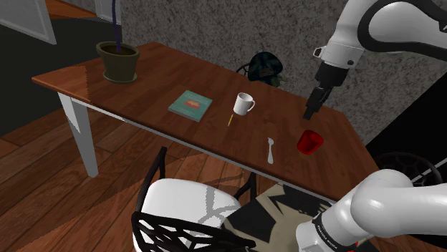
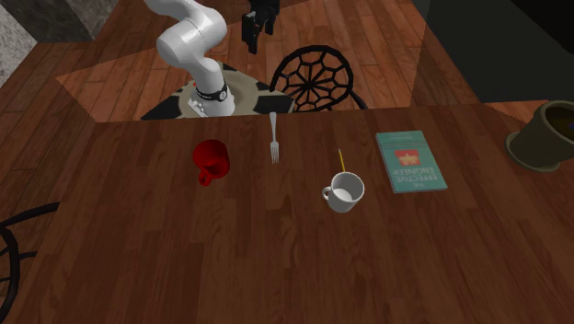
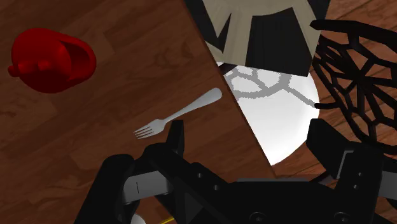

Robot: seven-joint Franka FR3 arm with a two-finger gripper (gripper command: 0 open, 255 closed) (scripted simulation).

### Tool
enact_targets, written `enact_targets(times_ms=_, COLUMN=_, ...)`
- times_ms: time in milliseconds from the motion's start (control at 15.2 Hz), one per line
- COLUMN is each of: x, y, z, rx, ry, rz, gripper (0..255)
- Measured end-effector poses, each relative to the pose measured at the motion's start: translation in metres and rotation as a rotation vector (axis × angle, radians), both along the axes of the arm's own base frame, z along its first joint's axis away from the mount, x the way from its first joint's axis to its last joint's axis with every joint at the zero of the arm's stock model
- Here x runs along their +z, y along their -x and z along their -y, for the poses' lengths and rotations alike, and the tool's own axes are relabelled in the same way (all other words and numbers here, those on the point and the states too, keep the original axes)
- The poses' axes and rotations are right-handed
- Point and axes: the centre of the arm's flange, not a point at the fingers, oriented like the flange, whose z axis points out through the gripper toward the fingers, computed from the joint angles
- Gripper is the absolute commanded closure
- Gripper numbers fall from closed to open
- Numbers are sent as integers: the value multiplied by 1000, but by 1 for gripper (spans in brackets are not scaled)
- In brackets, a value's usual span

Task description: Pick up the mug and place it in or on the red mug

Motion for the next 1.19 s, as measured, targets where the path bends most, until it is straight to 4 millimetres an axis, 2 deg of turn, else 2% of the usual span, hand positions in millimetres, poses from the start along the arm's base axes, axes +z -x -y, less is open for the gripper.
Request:
enact_targets(times_ms=198, x=-6, y=-12, z=6, rx=5, ry=2, rz=3, gripper=0)
enact_targets(times_ms=1188, x=-94, y=-170, z=51, rx=70, ry=21, rz=51, gripper=0)
